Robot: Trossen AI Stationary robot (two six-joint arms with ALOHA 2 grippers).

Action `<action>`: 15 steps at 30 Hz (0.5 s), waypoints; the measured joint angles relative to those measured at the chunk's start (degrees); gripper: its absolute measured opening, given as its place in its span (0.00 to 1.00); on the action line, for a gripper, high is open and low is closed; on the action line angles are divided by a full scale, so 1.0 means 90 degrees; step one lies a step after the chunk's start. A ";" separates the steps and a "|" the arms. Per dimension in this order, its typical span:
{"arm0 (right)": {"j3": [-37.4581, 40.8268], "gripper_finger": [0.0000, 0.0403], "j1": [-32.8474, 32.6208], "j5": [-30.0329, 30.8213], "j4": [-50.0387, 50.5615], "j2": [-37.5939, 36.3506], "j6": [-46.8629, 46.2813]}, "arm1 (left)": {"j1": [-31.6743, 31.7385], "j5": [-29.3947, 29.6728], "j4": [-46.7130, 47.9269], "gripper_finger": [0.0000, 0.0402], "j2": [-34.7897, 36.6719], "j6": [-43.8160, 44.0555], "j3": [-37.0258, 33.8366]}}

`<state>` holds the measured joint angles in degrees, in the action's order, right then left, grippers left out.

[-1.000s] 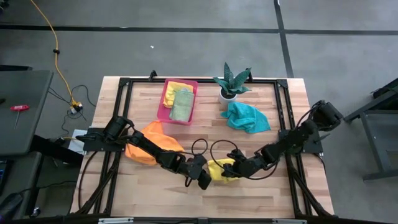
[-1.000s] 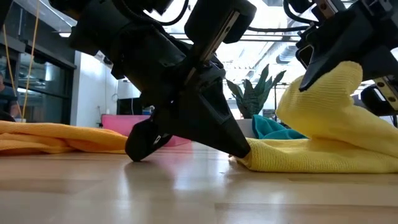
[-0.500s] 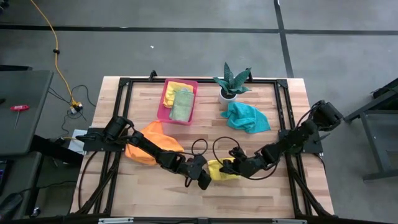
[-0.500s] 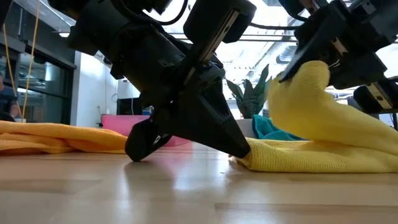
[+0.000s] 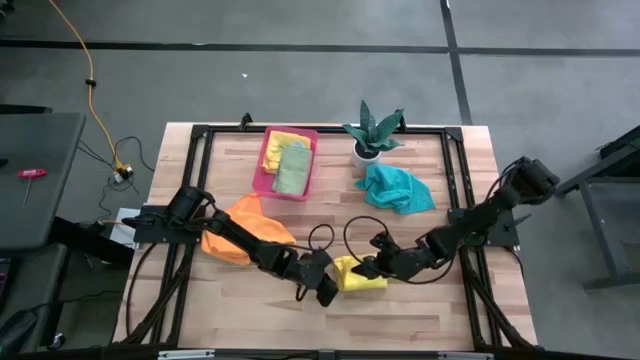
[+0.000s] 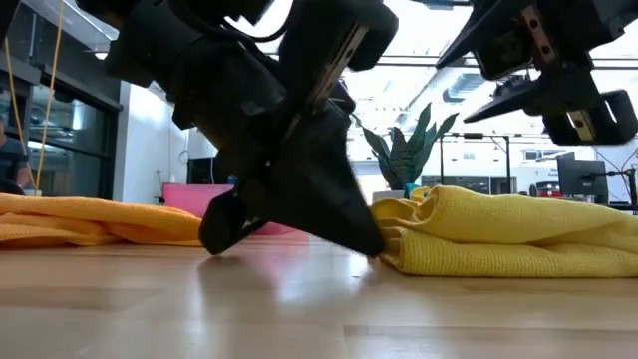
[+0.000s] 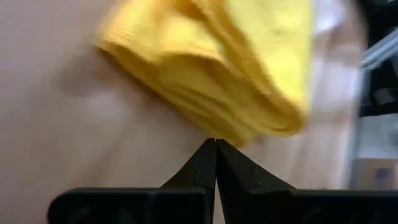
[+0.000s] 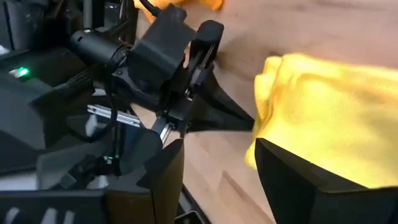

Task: Fold microfiber towels
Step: Fold the yellow microfiber cloth

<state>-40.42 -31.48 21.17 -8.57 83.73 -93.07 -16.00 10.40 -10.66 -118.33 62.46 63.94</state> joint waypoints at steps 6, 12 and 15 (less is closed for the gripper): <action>0.0000 0.47 0.0015 0.0013 0.0909 -0.0658 0.0628 | 0.0168 0.0029 0.0903 0.00 0.0605 -0.0798 0.0000; 0.0000 0.47 0.0012 -0.0012 0.1527 -0.0928 0.0684 | 0.0137 0.0268 0.1542 0.00 0.1382 -0.1840 0.0007; 0.0000 0.47 -0.0025 -0.0097 0.1681 -0.0928 0.0792 | 0.0064 0.0460 0.1102 0.00 0.1633 -0.2530 0.0011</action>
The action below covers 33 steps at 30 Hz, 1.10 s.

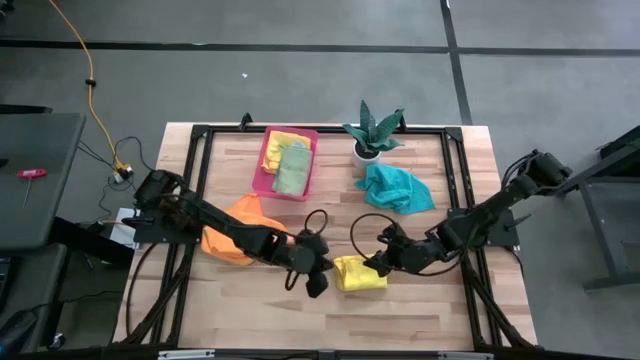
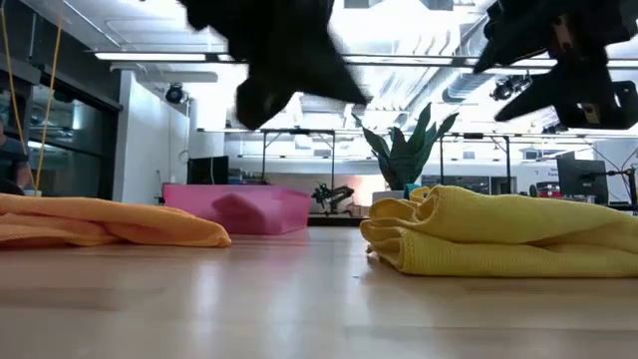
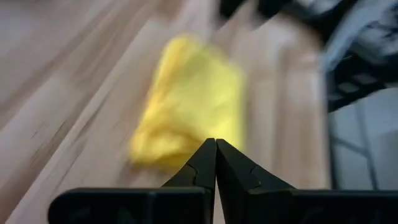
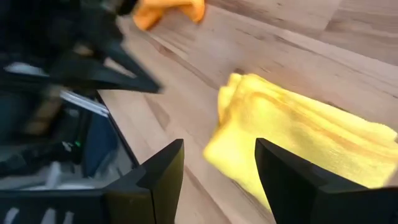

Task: Fold microfiber towels
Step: Fold the yellow microfiber cloth

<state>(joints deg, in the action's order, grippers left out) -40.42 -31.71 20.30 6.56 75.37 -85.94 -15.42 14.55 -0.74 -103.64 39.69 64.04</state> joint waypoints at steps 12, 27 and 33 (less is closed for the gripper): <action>-0.0002 0.47 -0.0240 -0.0105 0.0931 -0.0005 0.0719 | 0.0099 -0.0250 -0.2285 0.00 -0.0688 -0.0434 0.0017; -0.0002 0.04 -0.0174 0.0154 0.1143 0.0575 0.0976 | 0.0216 -0.0426 -0.2357 0.00 -0.1890 0.0281 0.0018; -0.0002 0.05 -0.0174 0.0265 0.0845 0.0704 0.0656 | 0.0238 -0.0341 -0.1015 0.00 -0.1836 0.0978 0.0037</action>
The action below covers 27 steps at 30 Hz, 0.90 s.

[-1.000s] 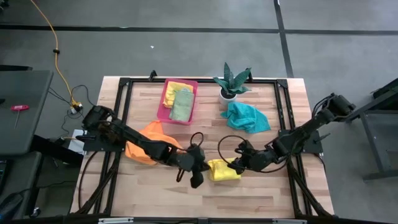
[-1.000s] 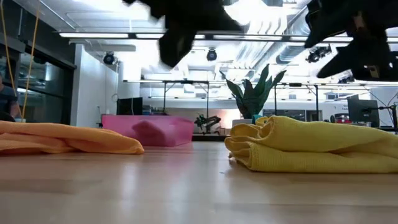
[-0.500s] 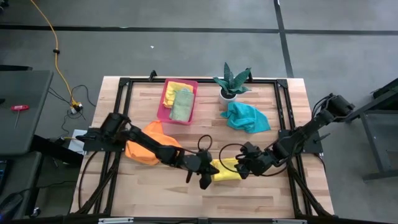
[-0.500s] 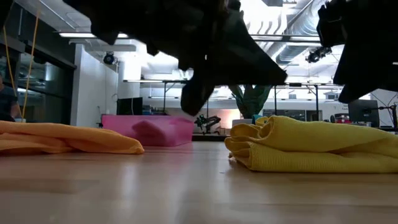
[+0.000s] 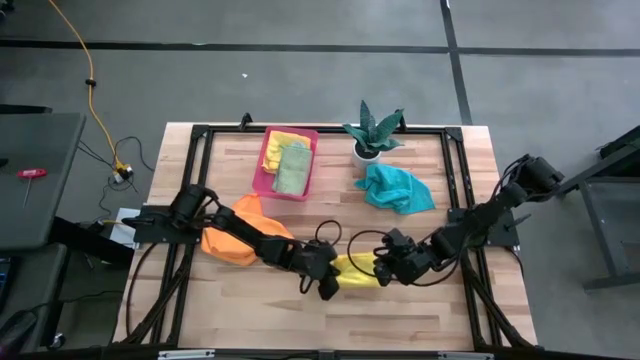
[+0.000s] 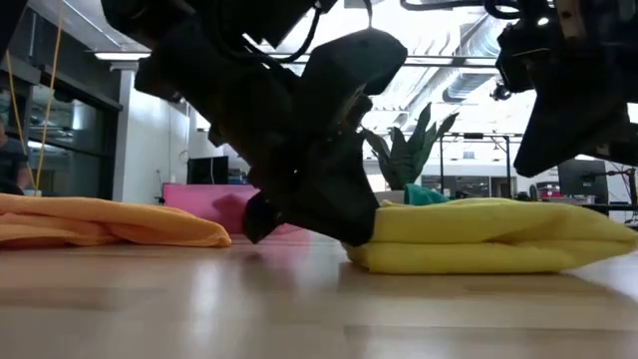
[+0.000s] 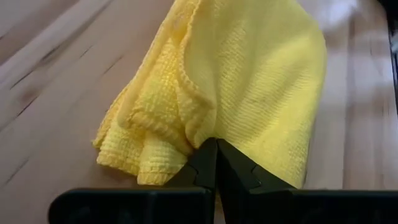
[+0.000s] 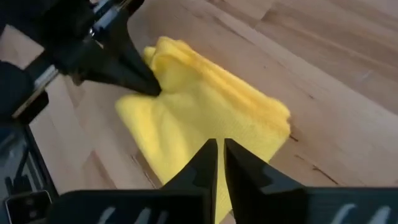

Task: Fold microfiber towels
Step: Fold the yellow microfiber cloth

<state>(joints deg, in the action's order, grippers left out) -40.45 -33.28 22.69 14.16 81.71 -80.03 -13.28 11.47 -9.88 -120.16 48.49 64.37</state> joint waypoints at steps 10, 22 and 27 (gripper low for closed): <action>0.0000 0.01 0.0244 0.0233 -0.0150 0.0000 -0.1040 | -0.0251 0.0687 0.0185 0.00 0.0128 0.2487 -0.0266; 0.0002 0.00 0.0700 0.0192 -0.0314 -0.0041 -0.1227 | -0.0235 0.0672 0.0027 0.00 0.0887 0.3403 -0.0319; 0.0002 0.00 0.0737 -0.0204 -0.0228 -0.0234 -0.0649 | -0.0029 0.0727 0.0261 0.00 0.1471 0.2361 -0.0310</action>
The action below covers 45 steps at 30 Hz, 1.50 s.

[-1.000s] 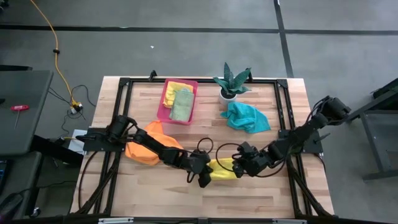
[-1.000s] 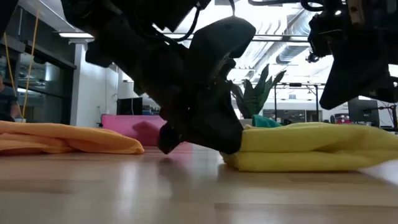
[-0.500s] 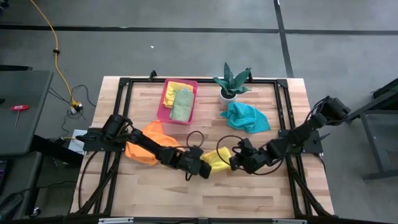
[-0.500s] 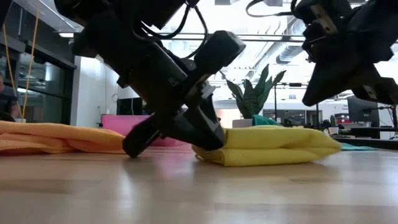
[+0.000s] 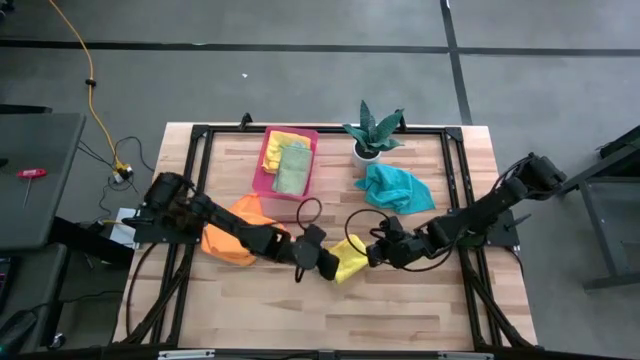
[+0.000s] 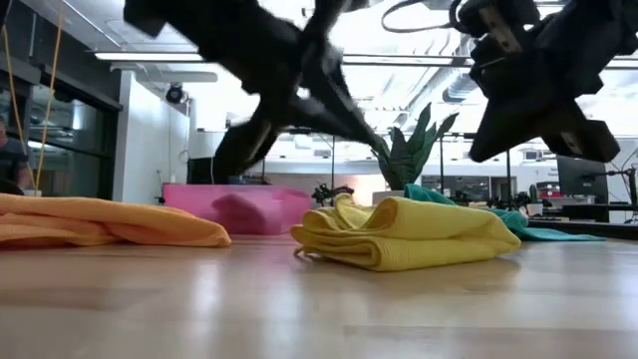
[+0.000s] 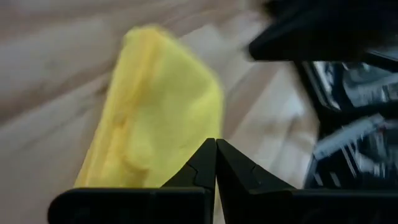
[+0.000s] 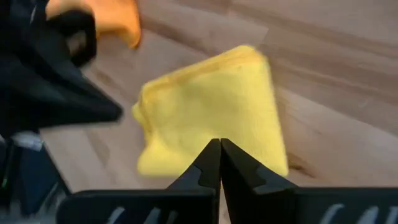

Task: Fold microfiber towels
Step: Fold the yellow microfiber cloth

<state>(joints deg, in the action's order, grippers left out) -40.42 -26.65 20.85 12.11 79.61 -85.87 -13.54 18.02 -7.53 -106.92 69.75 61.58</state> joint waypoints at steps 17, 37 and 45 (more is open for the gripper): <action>0.0000 0.00 -0.0042 -0.0233 0.0104 -0.0152 0.0882 | 0.0707 -0.0970 0.0002 0.00 -0.0261 -0.4688 0.0063; 0.0000 0.00 -0.0037 -0.0192 0.0086 -0.0152 0.0832 | 0.0425 -0.0974 0.2018 0.00 -0.0590 -0.2067 0.0083; 0.0000 0.00 -0.0037 0.0020 0.0084 -0.0152 0.0662 | -0.0183 -0.0990 0.0844 0.00 -0.0660 -0.0114 0.0042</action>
<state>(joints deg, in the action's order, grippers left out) -40.42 -26.98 21.04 12.86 78.24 -79.91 -15.18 9.11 0.07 -112.86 68.72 61.96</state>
